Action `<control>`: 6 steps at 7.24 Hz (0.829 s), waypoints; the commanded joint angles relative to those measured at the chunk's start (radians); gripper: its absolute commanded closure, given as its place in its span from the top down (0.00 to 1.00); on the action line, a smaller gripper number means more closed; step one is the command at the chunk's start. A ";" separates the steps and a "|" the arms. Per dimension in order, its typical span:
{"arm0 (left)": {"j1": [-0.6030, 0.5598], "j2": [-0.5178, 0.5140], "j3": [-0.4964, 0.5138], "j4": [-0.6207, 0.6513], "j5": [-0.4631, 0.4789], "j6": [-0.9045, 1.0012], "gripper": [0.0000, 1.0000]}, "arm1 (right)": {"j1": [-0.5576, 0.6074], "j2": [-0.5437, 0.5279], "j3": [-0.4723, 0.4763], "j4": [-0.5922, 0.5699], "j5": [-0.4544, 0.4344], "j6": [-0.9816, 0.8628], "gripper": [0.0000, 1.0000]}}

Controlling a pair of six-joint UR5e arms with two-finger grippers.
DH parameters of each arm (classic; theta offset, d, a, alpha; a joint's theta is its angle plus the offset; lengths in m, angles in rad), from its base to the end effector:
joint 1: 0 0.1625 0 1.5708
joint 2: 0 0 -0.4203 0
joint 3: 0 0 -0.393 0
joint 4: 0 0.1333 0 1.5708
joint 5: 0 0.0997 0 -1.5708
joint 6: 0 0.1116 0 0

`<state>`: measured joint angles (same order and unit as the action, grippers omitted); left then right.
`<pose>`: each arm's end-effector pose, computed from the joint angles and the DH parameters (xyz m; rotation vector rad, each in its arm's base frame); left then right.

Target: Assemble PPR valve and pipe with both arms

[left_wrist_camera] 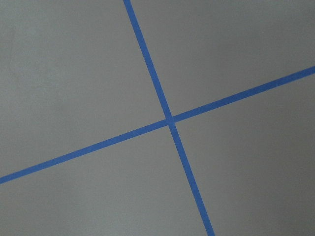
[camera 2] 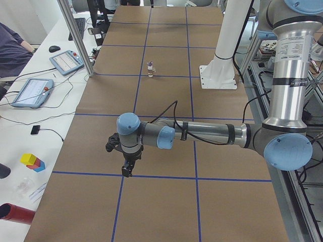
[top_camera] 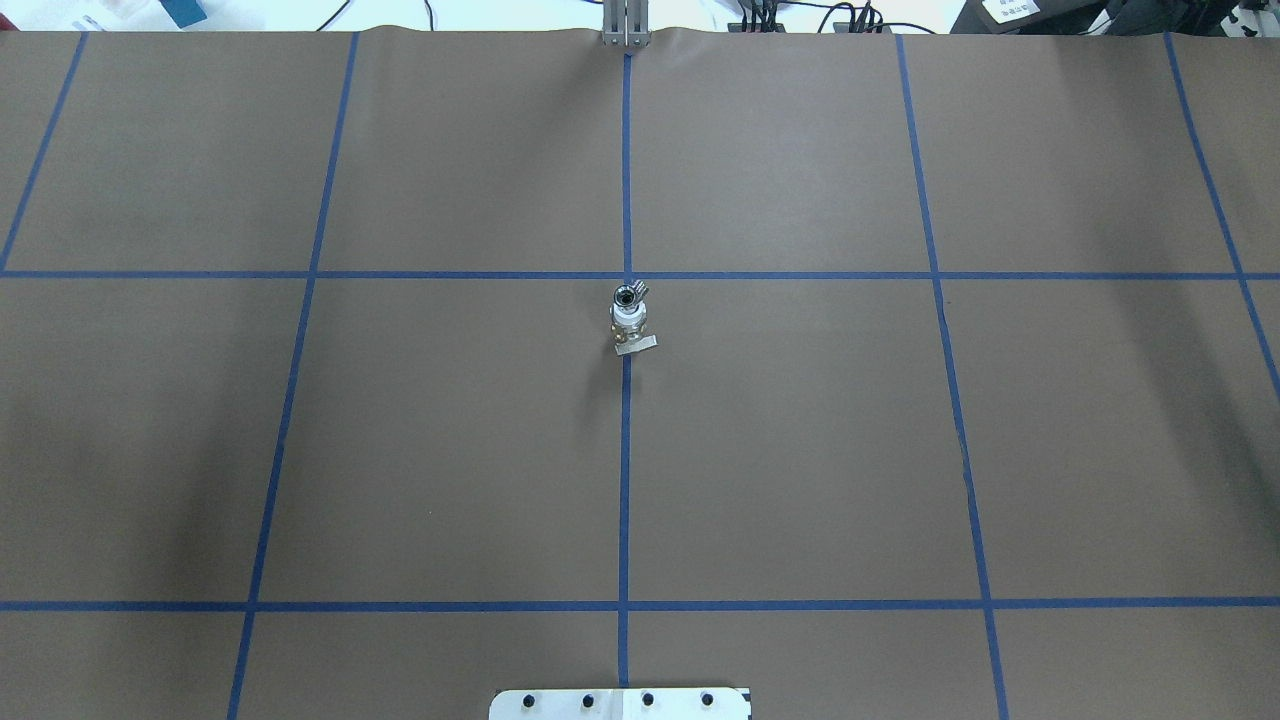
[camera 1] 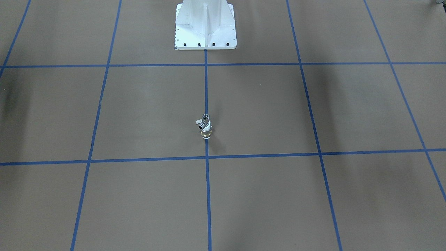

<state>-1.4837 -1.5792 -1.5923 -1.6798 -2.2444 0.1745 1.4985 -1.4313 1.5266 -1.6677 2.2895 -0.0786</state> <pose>-0.0193 -0.5108 0.6436 0.1635 0.6686 0.2980 0.0200 -0.5521 0.6255 0.0007 -0.7194 -0.1438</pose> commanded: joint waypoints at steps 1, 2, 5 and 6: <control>-0.001 0.001 0.025 -0.001 0.000 0.000 1.00 | 0.006 -0.029 0.018 0.012 -0.010 -0.004 1.00; -0.004 0.001 0.020 -0.001 0.000 -0.001 1.00 | 0.020 -0.082 0.030 0.037 0.019 -0.004 1.00; -0.013 -0.007 0.023 0.002 -0.001 -0.010 1.00 | 0.063 -0.146 0.024 0.100 0.051 -0.040 1.00; -0.013 -0.007 0.023 0.002 -0.001 -0.010 1.00 | 0.066 -0.135 0.024 0.095 0.050 -0.037 1.00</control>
<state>-1.4965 -1.5852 -1.5696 -1.6789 -2.2455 0.1661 1.5582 -1.5714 1.5517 -1.5713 2.3388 -0.1140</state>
